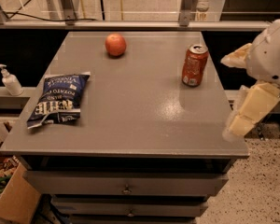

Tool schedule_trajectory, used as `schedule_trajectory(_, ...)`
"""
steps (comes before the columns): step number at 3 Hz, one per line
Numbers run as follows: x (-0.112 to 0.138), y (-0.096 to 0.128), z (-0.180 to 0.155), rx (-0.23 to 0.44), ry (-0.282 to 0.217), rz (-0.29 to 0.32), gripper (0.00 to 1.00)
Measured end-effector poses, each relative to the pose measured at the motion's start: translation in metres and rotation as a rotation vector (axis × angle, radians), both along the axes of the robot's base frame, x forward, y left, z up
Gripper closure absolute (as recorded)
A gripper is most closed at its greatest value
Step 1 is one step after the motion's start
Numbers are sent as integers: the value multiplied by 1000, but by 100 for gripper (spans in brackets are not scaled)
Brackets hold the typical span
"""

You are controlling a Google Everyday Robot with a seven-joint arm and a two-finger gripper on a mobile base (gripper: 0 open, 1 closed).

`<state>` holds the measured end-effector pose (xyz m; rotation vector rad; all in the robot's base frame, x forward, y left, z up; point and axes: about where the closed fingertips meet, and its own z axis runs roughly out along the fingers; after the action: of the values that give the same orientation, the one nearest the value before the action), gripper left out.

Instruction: Pick blue chip bag

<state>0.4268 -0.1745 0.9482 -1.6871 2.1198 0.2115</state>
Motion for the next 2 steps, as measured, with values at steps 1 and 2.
schedule_trajectory(1, -9, 48, -5, 173, 62, 52, 0)
schedule_trajectory(2, -29, 100, -6, 330, 145, 139, 0)
